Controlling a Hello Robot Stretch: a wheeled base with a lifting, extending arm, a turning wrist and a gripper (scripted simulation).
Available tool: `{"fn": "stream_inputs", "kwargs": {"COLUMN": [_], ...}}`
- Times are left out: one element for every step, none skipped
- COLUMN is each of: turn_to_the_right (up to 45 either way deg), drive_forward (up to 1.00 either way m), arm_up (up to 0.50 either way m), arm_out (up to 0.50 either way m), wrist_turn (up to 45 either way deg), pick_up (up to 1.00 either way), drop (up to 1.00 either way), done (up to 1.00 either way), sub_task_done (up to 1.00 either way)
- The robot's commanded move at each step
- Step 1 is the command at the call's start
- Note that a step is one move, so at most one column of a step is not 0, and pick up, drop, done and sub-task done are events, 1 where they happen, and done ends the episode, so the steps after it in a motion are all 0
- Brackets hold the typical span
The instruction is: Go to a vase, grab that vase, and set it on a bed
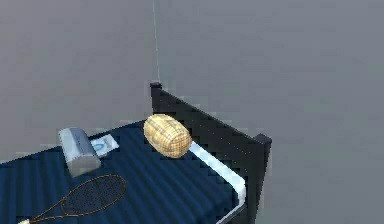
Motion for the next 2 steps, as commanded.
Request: {"fn": "stream_inputs", "kwargs": {"turn_to_the_right": [15.0,-45.0], "drive_forward": [0.00,0.00], "arm_up": [0.00,0.00], "arm_out": [0.00,0.00], "wrist_turn": [0.0,0.0], "pick_up": [0.00,0.00], "drop": [0.00,0.00], "done": [0.00,0.00], "sub_task_done": [0.00,0.00]}}
